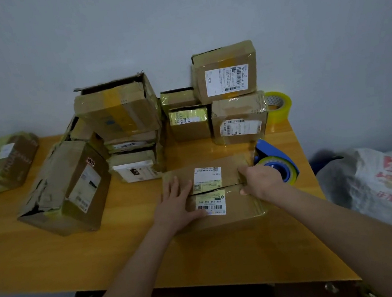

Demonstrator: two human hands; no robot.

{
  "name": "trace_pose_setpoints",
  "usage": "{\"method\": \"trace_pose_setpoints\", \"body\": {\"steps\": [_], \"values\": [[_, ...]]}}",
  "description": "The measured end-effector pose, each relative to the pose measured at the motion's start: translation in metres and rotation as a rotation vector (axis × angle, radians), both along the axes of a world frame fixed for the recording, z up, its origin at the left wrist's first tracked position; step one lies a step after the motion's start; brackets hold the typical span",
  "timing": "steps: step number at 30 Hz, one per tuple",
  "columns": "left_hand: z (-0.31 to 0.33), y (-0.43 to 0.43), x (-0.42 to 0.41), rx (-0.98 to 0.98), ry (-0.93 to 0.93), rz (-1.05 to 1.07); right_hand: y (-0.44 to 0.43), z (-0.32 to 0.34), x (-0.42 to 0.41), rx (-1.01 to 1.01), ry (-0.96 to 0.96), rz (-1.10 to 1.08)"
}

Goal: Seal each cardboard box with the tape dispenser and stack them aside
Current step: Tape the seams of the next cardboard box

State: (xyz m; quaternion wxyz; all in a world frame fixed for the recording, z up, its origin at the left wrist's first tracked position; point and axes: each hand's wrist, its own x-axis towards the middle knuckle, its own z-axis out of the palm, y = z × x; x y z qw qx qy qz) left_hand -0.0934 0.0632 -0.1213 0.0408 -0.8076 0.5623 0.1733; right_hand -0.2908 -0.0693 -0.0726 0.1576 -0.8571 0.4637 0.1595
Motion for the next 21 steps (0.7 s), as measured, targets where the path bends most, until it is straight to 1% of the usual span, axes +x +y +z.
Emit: {"method": "trace_pose_setpoints", "body": {"steps": [4, 8, 11, 13, 15, 17, 19, 21], "values": [[-0.001, 0.002, 0.002, -0.04, 0.0, -0.001, 0.005, 0.007, 0.002, -0.061, 0.079, 0.076], [-0.001, 0.003, 0.002, -0.049, -0.015, -0.04, 0.009, 0.005, -0.002, -0.077, 0.122, 0.086], [0.004, 0.0, 0.001, -0.019, -0.104, -0.11, 0.006, 0.001, -0.002, -0.081, 0.1, 0.079], [0.008, -0.003, -0.002, 0.056, -0.125, -0.164, -0.002, 0.0, 0.003, -0.089, 0.063, 0.117], [0.01, -0.004, -0.008, 0.155, -0.136, -0.217, -0.008, -0.002, 0.012, -0.054, 0.044, 0.191], [0.01, -0.003, -0.012, 0.202, -0.157, -0.24, -0.008, -0.005, 0.022, 0.027, 0.032, 0.248], [0.011, -0.002, -0.014, 0.191, -0.171, -0.238, -0.007, -0.011, 0.029, 0.087, 0.029, 0.269], [0.011, 0.0, -0.014, 0.143, -0.161, -0.238, -0.009, -0.014, 0.032, 0.081, 0.055, 0.287]]}}
